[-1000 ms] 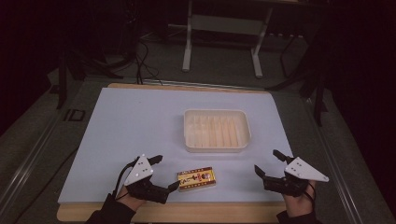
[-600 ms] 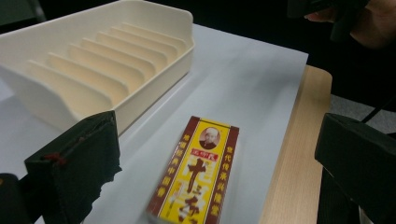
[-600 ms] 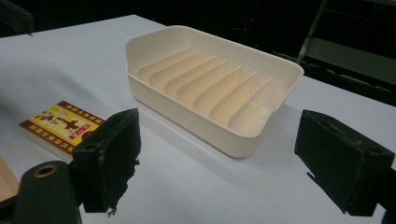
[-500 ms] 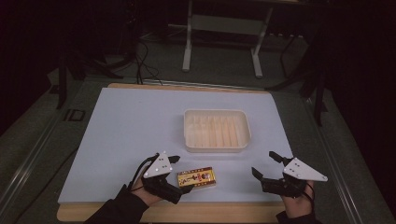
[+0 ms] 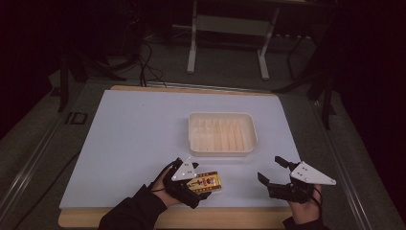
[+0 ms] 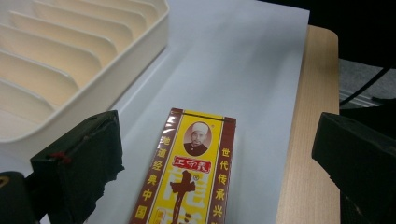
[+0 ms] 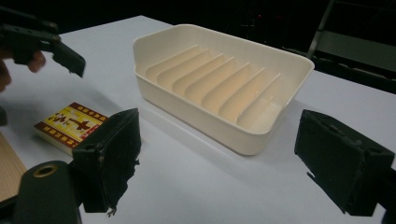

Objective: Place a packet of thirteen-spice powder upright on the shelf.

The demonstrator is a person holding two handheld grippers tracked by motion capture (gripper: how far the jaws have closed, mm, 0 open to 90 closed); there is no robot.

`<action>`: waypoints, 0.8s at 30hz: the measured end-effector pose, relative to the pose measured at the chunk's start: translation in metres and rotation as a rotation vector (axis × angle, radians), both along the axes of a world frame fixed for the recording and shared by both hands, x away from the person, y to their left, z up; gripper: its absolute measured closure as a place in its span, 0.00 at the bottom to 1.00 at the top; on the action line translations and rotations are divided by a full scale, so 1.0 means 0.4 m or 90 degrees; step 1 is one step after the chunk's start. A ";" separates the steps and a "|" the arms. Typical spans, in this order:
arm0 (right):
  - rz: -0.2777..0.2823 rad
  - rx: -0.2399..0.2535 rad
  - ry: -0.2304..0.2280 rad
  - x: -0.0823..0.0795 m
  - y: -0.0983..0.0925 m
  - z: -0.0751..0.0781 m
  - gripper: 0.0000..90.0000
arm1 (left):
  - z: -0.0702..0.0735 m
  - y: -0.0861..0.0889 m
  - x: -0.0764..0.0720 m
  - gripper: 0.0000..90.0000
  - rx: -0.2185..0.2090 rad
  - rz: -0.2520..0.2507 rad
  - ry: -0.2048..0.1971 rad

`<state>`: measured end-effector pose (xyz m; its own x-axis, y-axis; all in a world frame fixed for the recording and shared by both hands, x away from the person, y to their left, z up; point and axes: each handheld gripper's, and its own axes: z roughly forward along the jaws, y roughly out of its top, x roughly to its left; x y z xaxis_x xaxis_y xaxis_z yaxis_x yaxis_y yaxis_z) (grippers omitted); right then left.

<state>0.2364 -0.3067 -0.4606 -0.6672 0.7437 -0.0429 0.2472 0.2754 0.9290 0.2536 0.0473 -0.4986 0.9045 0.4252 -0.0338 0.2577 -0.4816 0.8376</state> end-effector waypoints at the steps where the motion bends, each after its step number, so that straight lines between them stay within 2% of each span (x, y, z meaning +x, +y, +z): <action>1: 0.000 0.001 0.000 0.000 0.000 0.000 0.16 | -0.006 -0.004 0.004 0.04 0.004 0.001 0.003; 10: 0.007 0.001 0.002 -0.002 0.003 0.000 0.16 | -0.050 -0.027 0.030 0.06 0.053 -0.018 0.024; 14: 0.009 -0.004 0.002 -0.002 0.003 -0.001 0.16 | -0.066 -0.031 0.037 0.07 0.077 -0.010 0.024; 19: 0.010 -0.004 0.007 -0.001 0.004 -0.003 0.16 | -0.073 -0.030 0.045 0.11 0.082 -0.011 0.026; 24: 0.013 -0.007 0.013 0.001 0.005 -0.006 0.16 | -0.087 -0.035 0.062 0.17 0.102 -0.016 0.035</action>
